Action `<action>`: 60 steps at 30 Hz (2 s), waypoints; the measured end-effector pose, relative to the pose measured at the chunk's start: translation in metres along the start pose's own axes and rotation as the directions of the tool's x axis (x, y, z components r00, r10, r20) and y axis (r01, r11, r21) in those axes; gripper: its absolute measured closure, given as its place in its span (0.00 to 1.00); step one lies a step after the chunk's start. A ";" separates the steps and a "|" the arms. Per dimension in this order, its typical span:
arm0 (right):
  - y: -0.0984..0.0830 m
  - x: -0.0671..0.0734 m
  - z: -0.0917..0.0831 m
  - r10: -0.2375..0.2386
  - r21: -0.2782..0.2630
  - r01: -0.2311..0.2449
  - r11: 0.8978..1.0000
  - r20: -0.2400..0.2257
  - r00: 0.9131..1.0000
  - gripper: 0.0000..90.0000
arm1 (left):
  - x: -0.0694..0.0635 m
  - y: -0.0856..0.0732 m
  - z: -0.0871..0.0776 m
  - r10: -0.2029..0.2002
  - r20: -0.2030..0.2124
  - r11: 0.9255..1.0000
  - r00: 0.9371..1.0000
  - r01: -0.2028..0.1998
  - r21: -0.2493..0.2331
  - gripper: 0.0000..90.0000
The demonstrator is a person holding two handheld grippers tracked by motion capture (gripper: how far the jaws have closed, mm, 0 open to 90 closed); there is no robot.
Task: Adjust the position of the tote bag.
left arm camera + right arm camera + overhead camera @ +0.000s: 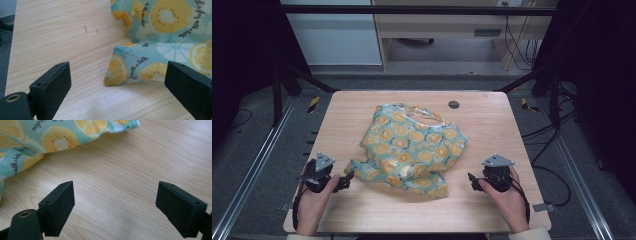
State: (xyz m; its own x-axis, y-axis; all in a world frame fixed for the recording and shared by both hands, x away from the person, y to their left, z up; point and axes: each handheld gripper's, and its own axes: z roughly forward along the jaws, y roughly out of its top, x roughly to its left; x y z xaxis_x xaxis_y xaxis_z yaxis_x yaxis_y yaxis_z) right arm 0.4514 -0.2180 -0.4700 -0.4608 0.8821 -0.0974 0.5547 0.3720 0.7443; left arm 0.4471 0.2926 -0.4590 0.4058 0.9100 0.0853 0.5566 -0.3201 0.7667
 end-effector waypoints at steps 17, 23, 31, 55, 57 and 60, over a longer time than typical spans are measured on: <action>0.011 0.003 -0.003 0.069 -0.022 -0.070 0.997 -0.046 0.997 0.20 | -0.007 -0.002 0.005 0.035 0.010 0.999 0.999 -0.035 0.037 0.08; 0.033 0.002 -0.002 0.080 -0.050 -0.085 0.995 -0.089 0.993 0.23 | -0.008 -0.003 0.006 0.046 0.002 0.998 0.999 -0.046 0.046 0.09; 0.068 -0.006 0.015 0.075 -0.014 -0.077 0.997 -0.129 0.989 0.25 | -0.011 -0.002 0.007 0.053 0.000 0.998 0.999 -0.053 0.046 0.09; 0.109 -0.036 0.106 0.215 0.118 -0.201 0.973 -0.124 0.969 0.14 | -0.015 -0.001 0.008 0.070 0.014 0.997 0.997 -0.071 0.040 0.09; 0.106 -0.038 0.112 0.225 0.140 -0.207 0.968 -0.125 0.966 0.14 | -0.015 -0.001 0.008 0.071 0.015 0.997 0.997 -0.071 0.038 0.09; 0.104 -0.038 0.114 0.226 0.151 -0.207 0.967 -0.126 0.966 0.14 | -0.015 -0.001 0.009 0.073 0.015 0.997 0.997 -0.074 0.039 0.09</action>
State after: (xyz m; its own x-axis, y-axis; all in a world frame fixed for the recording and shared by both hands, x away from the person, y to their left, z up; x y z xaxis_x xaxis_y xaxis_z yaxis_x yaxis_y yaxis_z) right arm 0.6051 -0.1797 -0.4639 -0.4069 0.8998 0.1573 0.7362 0.2211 0.6396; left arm 0.4466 0.2775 -0.4667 0.4567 0.8799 0.1315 0.5526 -0.3964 0.7331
